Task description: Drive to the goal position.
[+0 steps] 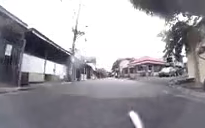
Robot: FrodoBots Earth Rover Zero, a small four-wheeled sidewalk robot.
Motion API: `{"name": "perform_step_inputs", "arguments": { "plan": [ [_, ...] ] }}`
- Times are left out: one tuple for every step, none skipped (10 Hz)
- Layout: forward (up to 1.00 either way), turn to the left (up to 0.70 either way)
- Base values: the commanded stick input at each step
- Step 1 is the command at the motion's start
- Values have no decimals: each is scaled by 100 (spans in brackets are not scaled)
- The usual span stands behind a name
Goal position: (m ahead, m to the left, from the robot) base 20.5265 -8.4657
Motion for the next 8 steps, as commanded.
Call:
{"name": "perform_step_inputs", "arguments": {
  "plan": [
    [85, -30],
    [85, -31],
    [85, -31],
    [85, -32],
    [85, -33],
    [85, -32],
    [85, -32],
    [85, -32]
  ]
}}
